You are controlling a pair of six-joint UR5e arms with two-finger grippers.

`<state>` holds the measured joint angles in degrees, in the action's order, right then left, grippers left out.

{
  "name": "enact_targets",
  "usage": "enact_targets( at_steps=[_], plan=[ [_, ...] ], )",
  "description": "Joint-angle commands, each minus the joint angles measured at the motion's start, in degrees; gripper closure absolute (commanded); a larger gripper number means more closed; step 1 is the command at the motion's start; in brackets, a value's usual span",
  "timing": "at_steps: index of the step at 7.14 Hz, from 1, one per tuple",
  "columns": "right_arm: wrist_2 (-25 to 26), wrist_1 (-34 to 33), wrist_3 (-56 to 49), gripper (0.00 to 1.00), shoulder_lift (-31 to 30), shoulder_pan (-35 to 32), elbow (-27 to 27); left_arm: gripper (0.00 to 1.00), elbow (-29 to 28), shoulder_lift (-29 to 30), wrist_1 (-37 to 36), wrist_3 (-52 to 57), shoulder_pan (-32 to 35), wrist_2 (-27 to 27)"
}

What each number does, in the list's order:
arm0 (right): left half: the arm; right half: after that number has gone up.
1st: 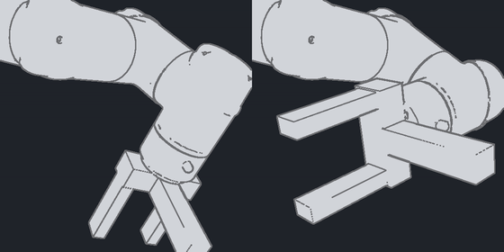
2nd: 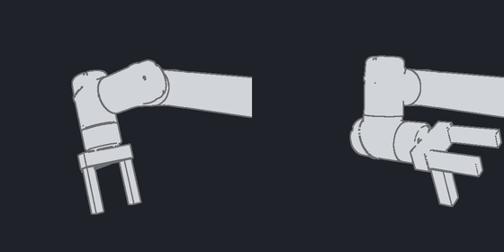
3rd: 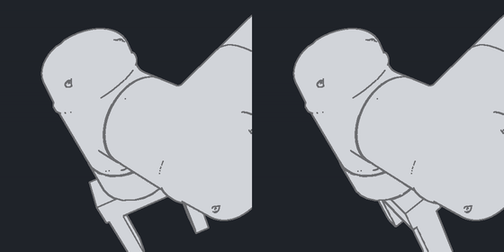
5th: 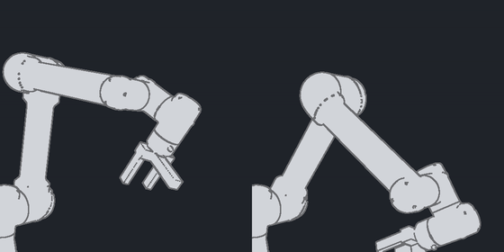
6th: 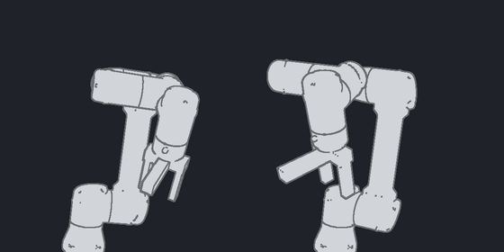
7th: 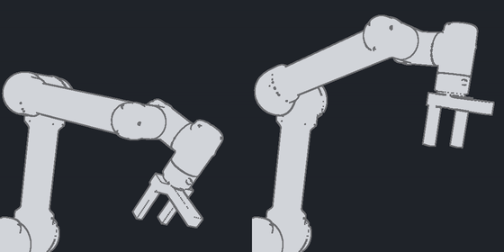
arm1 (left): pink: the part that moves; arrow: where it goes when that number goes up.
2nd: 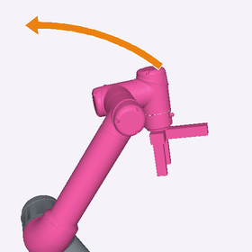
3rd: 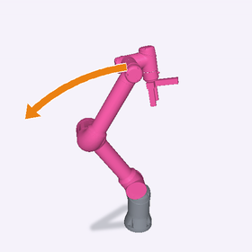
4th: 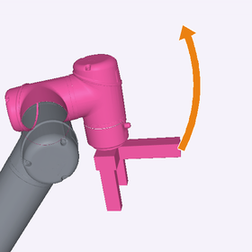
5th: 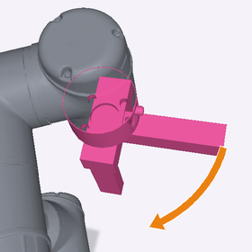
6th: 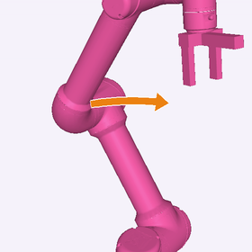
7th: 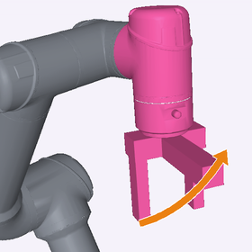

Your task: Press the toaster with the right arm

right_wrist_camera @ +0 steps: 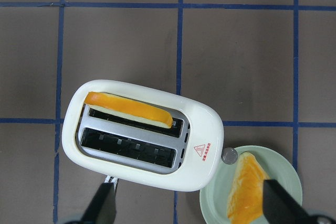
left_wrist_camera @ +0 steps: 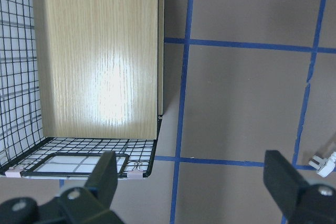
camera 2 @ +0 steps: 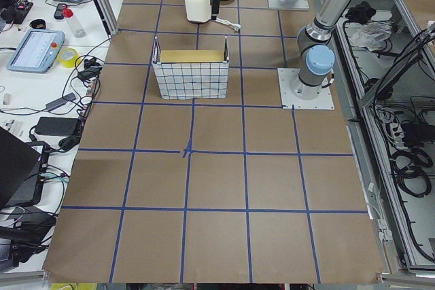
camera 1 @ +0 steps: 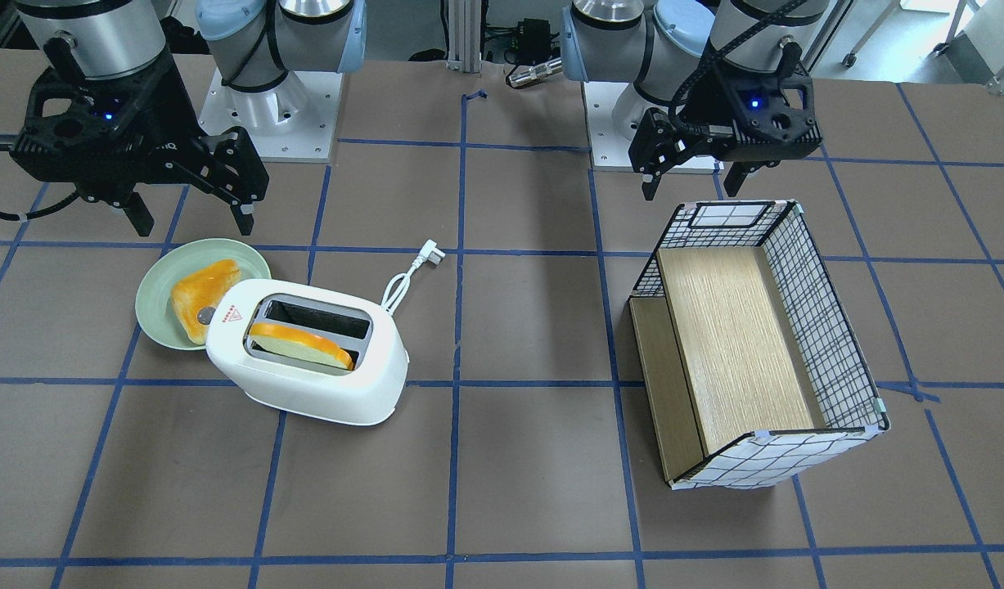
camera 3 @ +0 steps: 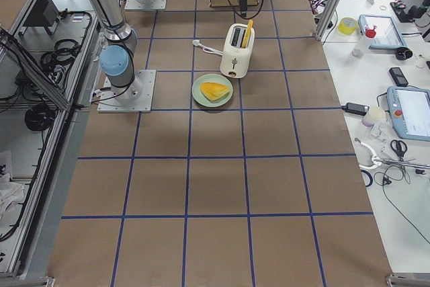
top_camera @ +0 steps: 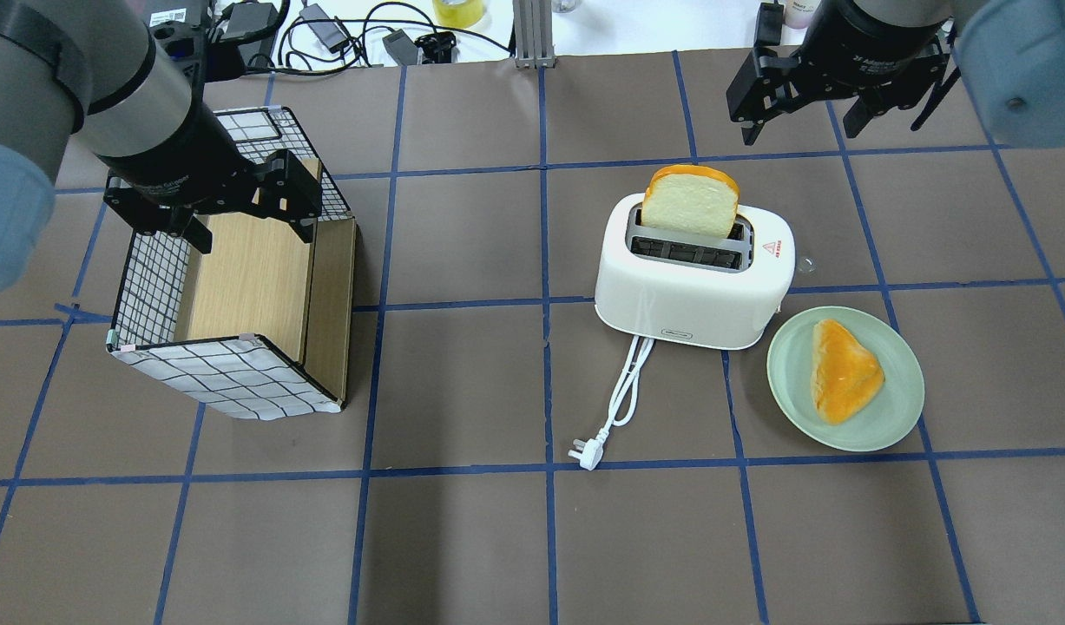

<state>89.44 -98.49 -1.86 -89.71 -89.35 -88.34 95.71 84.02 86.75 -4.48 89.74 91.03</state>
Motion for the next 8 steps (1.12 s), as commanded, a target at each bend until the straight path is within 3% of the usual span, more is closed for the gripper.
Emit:
enact_targets(
  at_steps=[1,8],
  plan=[
    [-0.15,1.01,-0.17,0.0,-0.02,1.37,0.01,0.0,0.0,0.0,0.0,0.0,0.0,0.02],
    [0.9,6.19,2.3,0.0,-0.82,1.11,0.8,0.0,0.0,0.0,0.0,0.0,0.0,0.02]
  ],
)
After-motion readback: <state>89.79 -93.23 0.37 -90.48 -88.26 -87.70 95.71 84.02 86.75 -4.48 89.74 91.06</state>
